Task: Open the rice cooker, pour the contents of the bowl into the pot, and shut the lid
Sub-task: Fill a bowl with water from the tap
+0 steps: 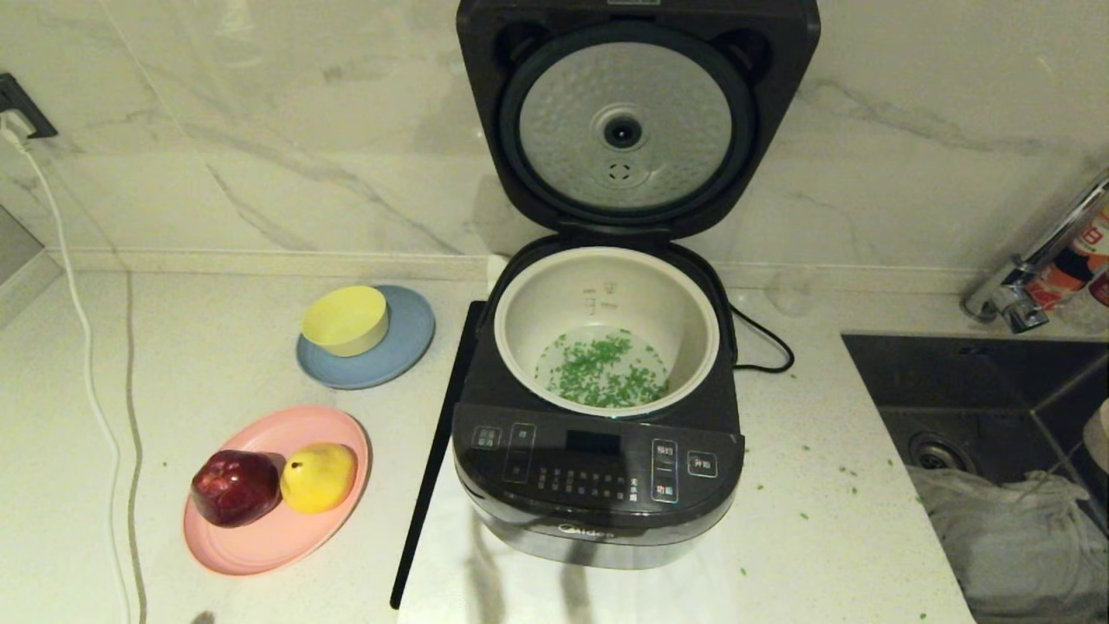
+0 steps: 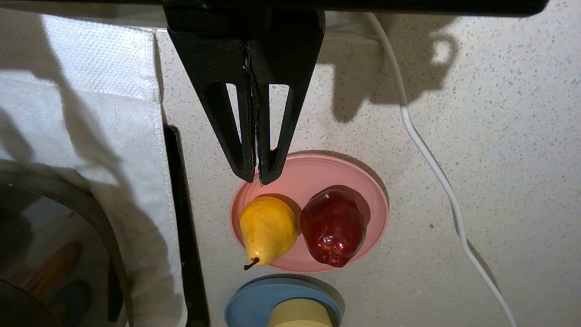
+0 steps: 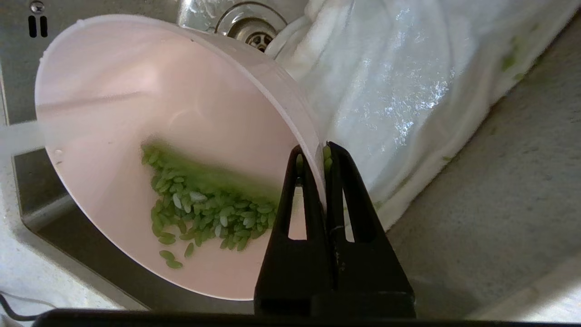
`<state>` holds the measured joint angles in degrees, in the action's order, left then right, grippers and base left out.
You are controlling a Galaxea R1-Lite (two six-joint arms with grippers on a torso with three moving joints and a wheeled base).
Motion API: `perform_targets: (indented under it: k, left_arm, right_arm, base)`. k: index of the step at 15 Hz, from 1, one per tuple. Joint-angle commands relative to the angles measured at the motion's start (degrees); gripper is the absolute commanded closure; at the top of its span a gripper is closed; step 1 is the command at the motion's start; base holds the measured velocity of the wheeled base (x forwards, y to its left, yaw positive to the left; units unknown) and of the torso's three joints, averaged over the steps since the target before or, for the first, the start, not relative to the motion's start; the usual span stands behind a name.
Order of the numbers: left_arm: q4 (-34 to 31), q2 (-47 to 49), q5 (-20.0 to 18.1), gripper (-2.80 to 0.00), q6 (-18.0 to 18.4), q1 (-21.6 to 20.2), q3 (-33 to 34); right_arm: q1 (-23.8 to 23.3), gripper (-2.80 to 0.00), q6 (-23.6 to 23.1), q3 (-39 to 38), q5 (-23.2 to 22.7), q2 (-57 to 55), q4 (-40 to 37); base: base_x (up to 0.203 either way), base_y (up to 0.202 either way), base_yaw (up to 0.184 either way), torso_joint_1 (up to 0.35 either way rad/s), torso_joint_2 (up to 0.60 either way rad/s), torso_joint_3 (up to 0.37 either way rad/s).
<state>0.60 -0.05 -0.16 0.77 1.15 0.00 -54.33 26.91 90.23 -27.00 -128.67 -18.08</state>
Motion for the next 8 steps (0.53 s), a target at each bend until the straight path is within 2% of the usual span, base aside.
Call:
perform_targets:
  k: [1,8]
  left_arm:
    - [0.02,-0.04,-0.02,0.0,0.02,0.0,0.44]
    - [0.02,-0.04,-0.02,0.0,0.1,0.0,0.44]
  right_arm:
    - [0.45,0.0,0.36,1.15,-0.16,-1.12,-0.03]
    - [0.98,0.0,3.02,5.46,0.11,-3.23,-0.23]
  base:
    - [0.0,0.0,0.0,0.0,0.0,0.0]
    - [0.0,0.0,0.0,0.0,0.0,0.0]
